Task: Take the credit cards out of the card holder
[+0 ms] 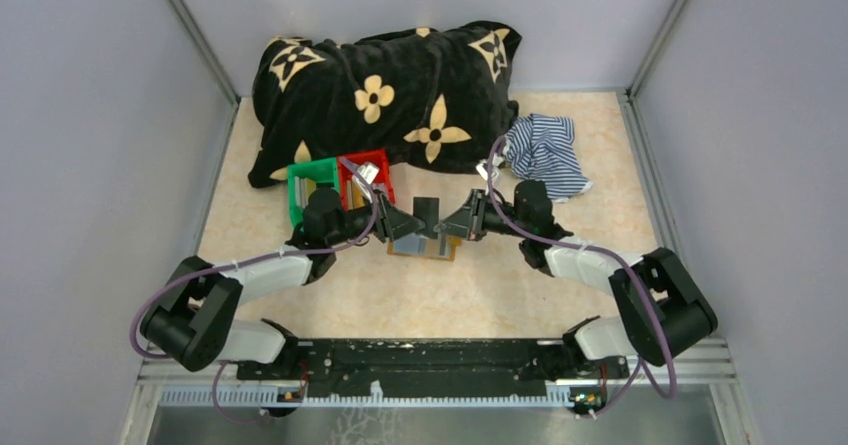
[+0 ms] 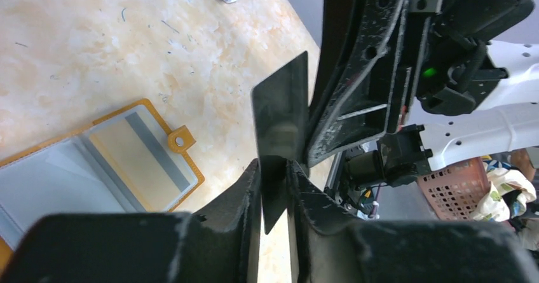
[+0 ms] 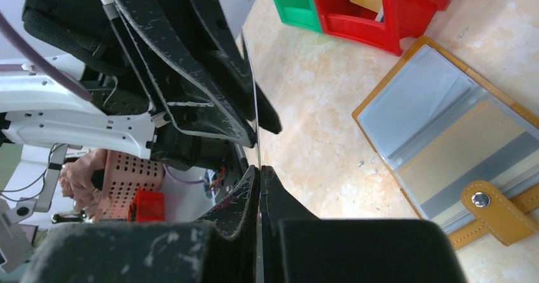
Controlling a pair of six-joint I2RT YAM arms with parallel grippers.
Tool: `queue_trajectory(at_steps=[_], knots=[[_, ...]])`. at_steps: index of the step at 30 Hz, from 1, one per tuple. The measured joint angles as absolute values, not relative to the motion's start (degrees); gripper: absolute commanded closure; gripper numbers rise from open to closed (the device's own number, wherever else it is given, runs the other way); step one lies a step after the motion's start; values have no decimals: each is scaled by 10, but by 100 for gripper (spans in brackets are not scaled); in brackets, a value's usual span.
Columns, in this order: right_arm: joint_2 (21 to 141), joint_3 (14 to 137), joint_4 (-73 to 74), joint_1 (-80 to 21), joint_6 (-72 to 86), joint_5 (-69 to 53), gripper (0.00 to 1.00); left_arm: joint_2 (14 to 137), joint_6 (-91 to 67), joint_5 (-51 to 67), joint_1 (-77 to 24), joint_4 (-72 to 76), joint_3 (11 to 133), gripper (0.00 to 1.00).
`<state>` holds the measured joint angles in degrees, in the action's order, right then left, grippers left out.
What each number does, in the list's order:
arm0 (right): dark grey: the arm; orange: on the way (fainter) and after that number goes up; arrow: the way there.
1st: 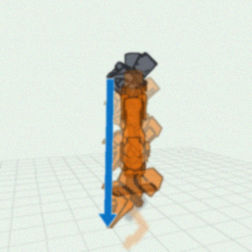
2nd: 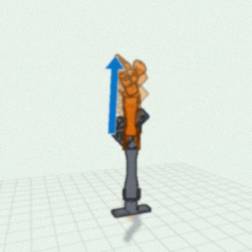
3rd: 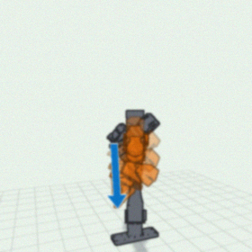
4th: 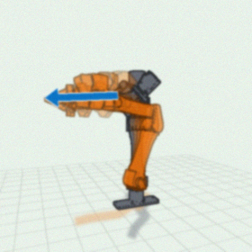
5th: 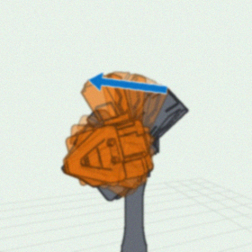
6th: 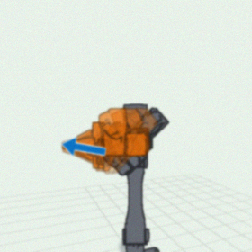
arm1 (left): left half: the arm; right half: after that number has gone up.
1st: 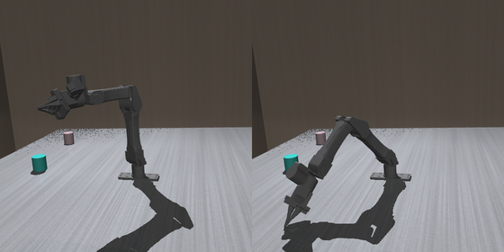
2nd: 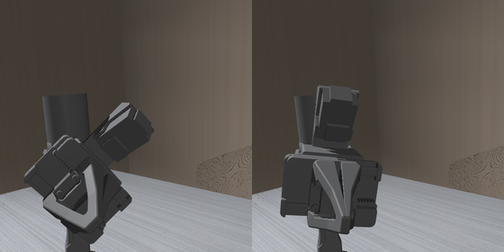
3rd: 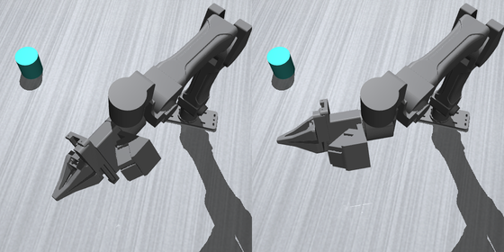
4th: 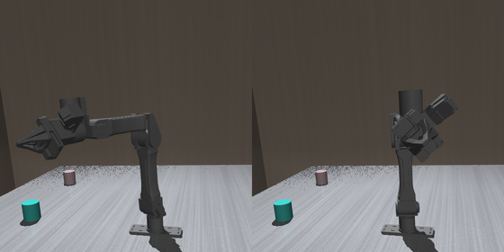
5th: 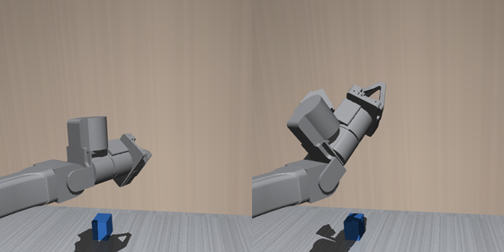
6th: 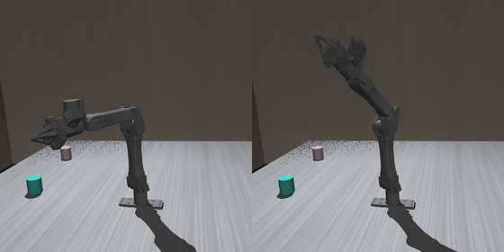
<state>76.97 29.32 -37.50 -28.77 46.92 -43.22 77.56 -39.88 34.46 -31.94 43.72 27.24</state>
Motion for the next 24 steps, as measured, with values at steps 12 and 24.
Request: queue_trajectory(at_steps=[12,24], knots=[[802,288,-401,-288,478,-431,76,758,-400,334,-317,455,256,100],[828,288,-397,-287,471,-399,69,678,-310,177,-282,167,387,100]])
